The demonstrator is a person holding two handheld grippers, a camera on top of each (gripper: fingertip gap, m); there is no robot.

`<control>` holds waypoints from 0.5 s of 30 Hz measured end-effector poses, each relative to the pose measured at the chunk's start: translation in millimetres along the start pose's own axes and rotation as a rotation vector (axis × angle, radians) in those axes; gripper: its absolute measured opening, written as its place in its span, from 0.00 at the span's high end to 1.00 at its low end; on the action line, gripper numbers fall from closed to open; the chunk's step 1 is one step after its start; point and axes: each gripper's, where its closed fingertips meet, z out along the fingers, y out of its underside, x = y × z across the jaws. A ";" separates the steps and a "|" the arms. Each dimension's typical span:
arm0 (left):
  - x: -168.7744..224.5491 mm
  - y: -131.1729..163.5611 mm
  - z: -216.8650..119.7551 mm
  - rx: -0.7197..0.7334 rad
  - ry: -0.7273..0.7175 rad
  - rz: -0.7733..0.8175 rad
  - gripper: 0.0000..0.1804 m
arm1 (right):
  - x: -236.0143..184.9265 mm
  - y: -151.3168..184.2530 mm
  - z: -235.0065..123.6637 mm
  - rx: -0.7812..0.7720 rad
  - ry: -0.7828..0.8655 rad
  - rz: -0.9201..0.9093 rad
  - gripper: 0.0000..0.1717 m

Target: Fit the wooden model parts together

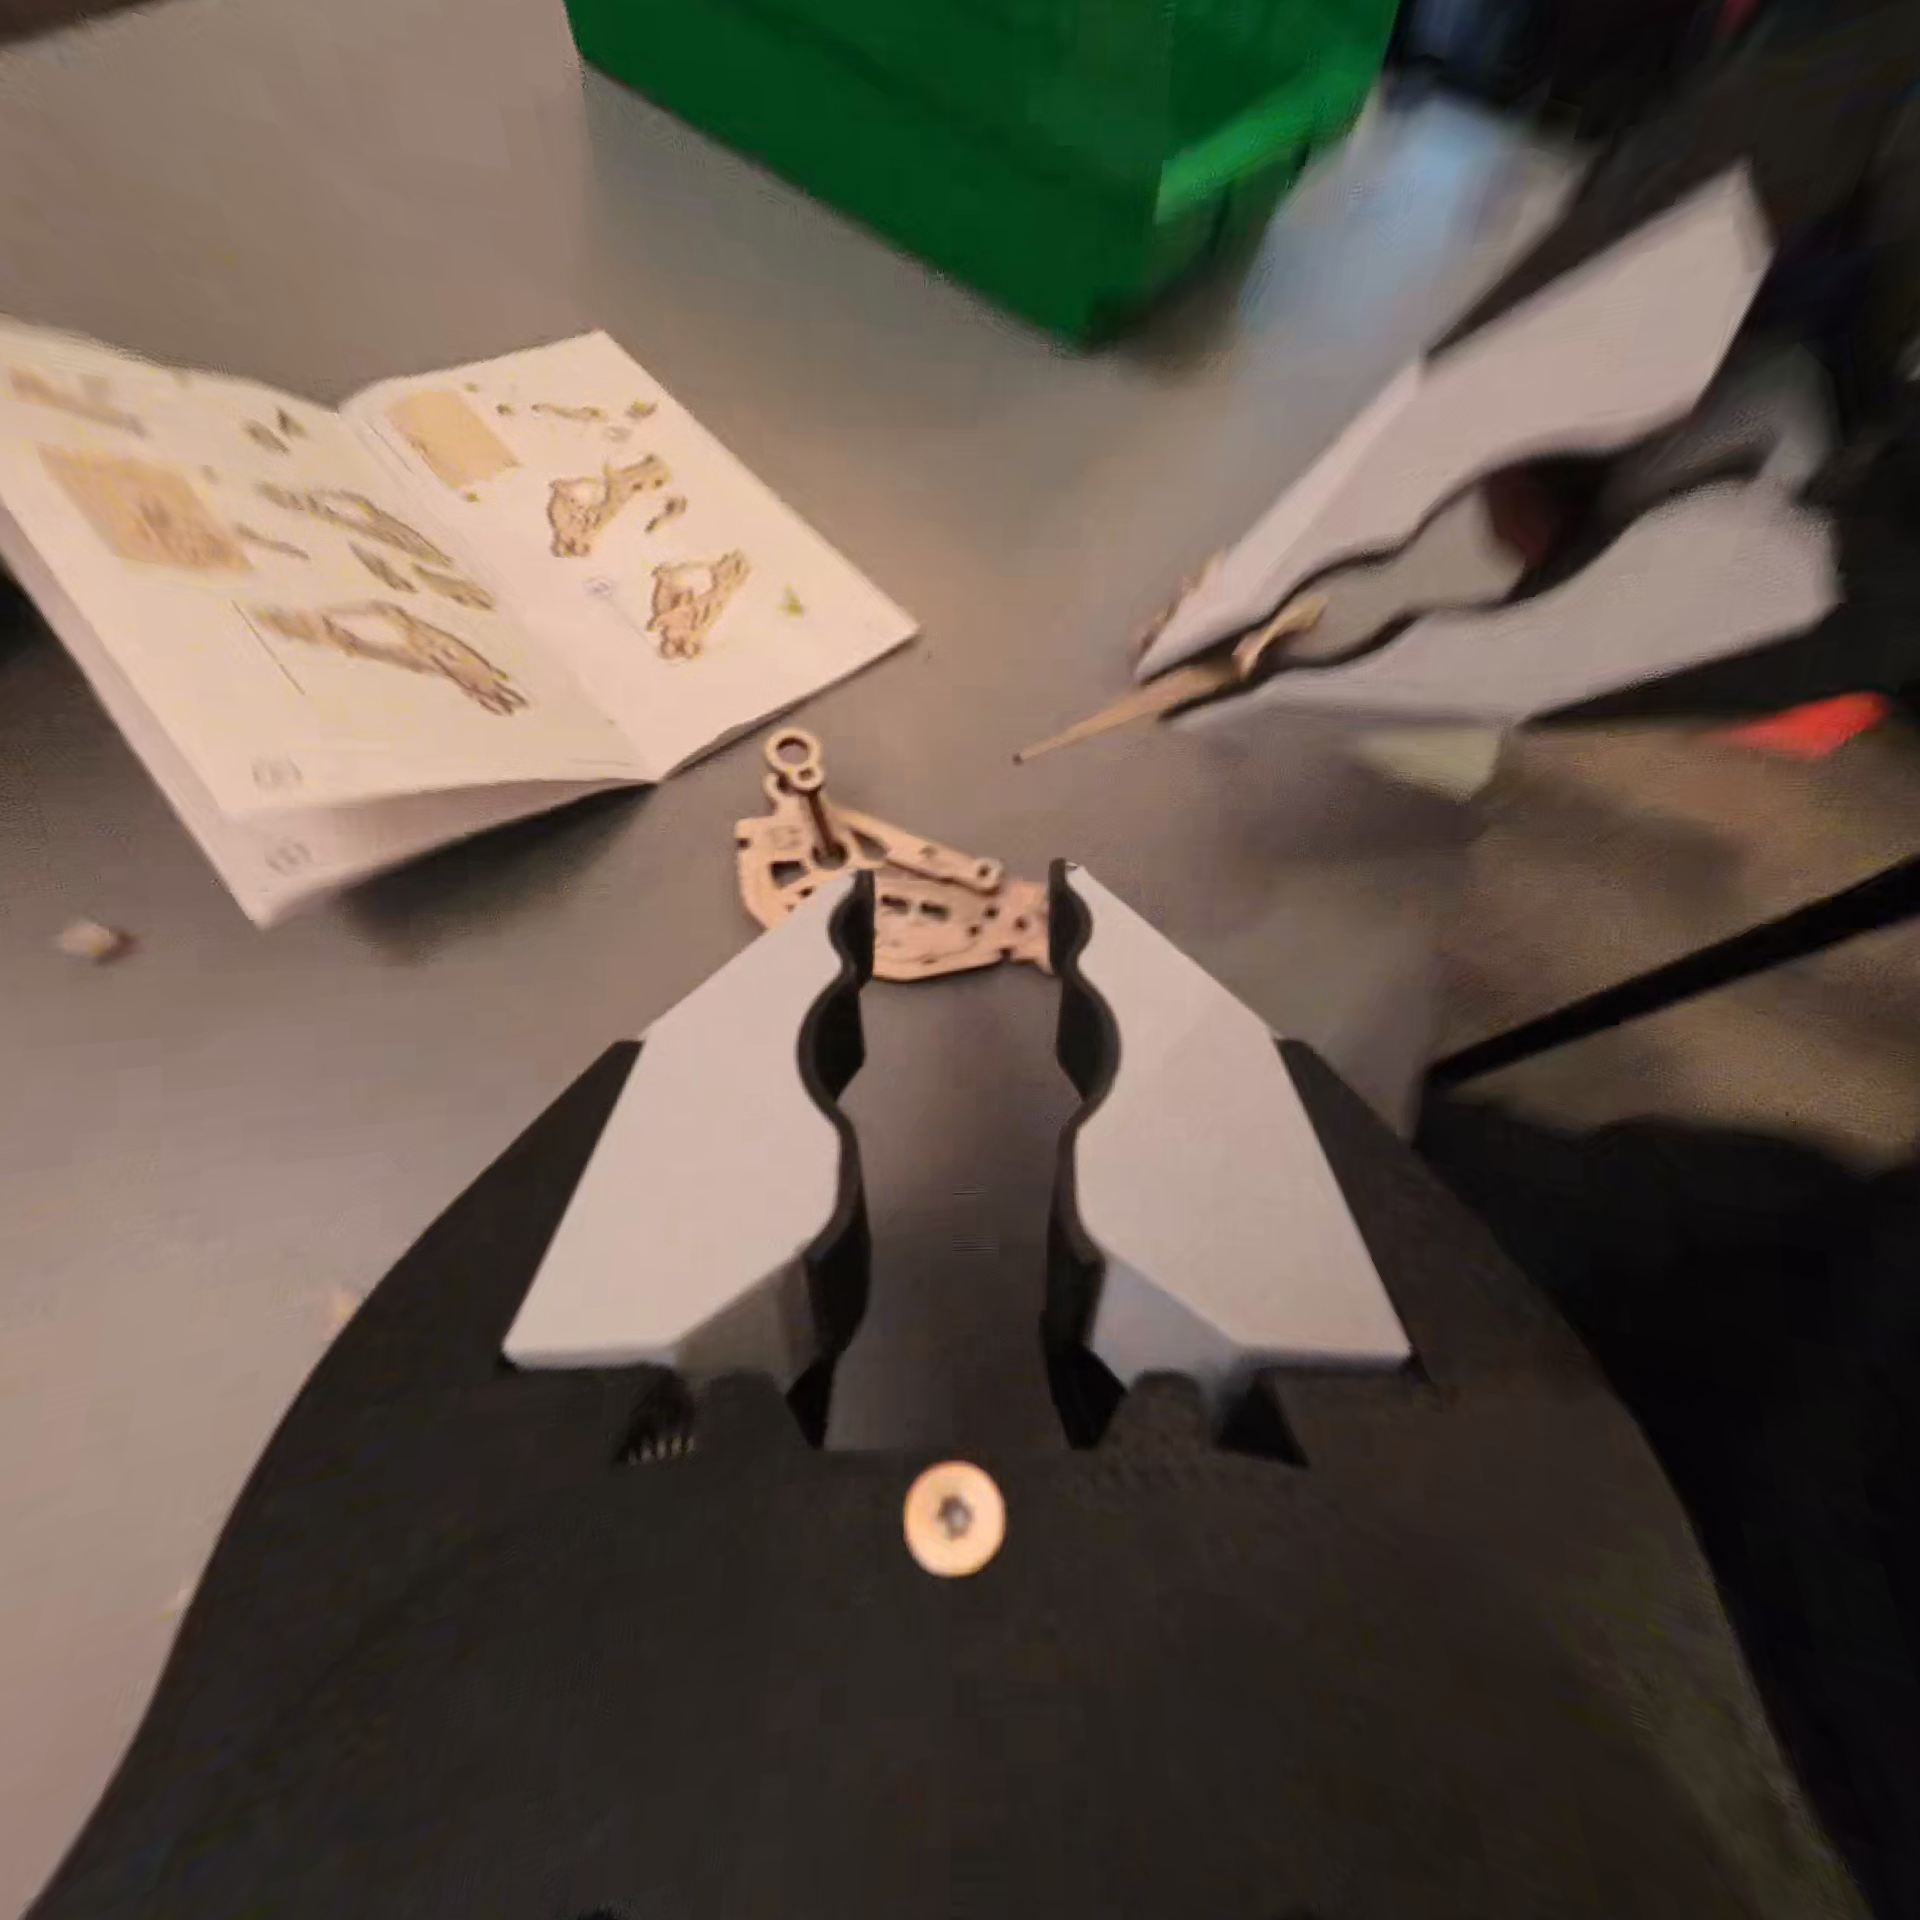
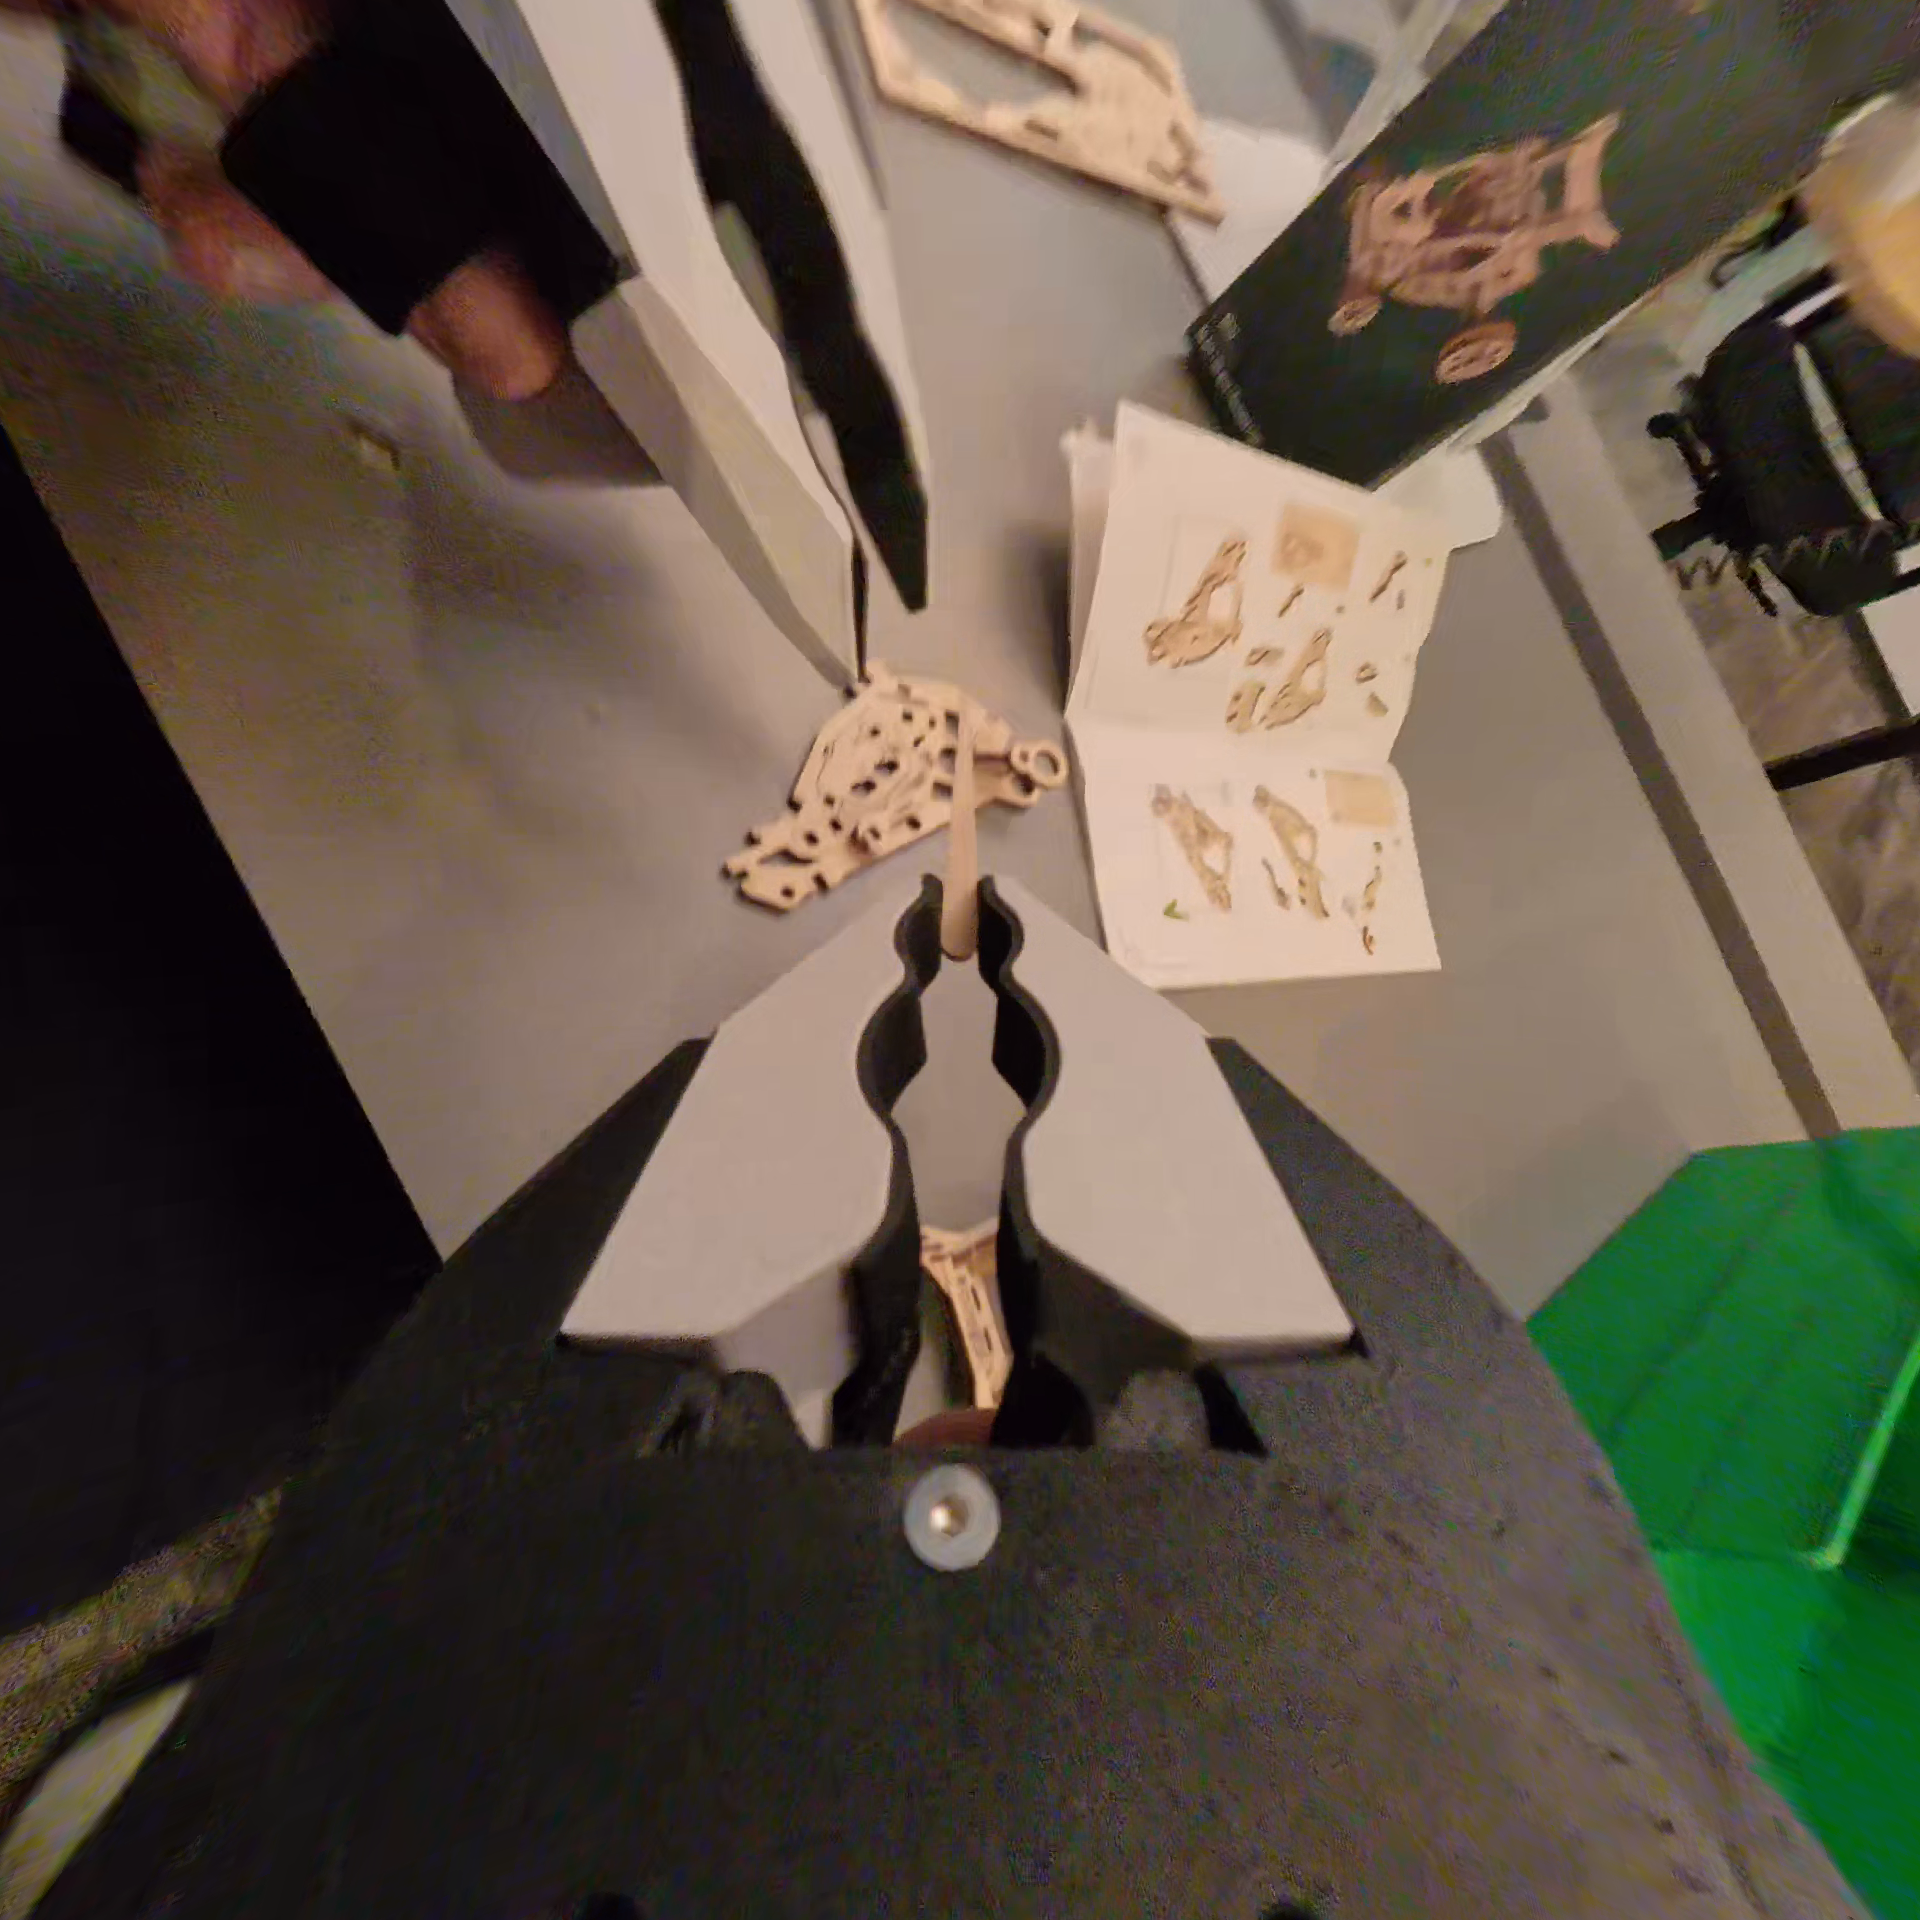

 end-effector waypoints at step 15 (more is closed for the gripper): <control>-0.9 34.0 30.4 -0.313 0.038 0.293 0.78 | -3.6 37.5 17.4 -0.194 -0.043 -0.559 0.98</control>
